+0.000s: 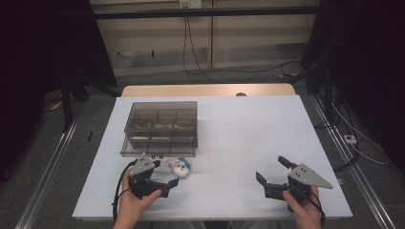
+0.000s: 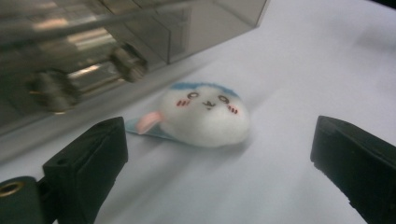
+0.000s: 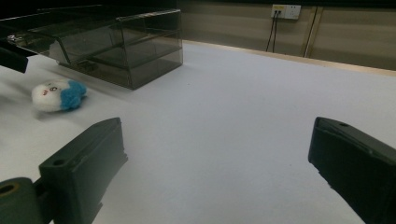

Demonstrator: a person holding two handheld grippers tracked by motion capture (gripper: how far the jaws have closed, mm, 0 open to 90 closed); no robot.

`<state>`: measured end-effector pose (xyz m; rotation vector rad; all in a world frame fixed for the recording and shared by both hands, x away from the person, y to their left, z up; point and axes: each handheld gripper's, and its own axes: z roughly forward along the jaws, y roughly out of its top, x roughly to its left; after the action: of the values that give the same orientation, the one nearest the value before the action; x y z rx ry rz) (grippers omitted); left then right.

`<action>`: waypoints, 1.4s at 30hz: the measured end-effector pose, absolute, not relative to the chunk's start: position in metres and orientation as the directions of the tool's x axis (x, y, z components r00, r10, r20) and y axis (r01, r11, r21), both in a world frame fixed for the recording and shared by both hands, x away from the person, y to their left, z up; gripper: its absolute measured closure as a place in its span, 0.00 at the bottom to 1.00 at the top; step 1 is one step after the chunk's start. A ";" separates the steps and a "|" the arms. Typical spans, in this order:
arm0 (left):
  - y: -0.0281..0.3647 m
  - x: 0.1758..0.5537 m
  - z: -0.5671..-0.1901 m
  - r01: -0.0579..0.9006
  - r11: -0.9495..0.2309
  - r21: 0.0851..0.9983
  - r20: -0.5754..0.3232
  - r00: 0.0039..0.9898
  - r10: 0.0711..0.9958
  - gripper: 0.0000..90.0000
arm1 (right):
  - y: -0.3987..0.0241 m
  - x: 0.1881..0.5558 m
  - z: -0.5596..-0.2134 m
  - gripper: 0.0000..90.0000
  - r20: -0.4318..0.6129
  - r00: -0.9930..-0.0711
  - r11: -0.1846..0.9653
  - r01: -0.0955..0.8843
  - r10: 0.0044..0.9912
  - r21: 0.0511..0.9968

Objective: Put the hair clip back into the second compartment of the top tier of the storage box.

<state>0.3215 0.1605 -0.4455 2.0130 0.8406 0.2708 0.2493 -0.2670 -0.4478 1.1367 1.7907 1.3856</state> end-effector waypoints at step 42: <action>0.117 0.337 -0.456 0.516 -0.463 0.720 -0.034 0.693 0.720 0.33 | -0.266 0.250 -0.447 0.04 0.041 -0.472 0.096 0.261 0.880 0.960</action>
<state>0.3367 0.1173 -0.4555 2.1687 0.9418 0.3576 0.2498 -0.2665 -0.4465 1.1190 1.8067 1.3960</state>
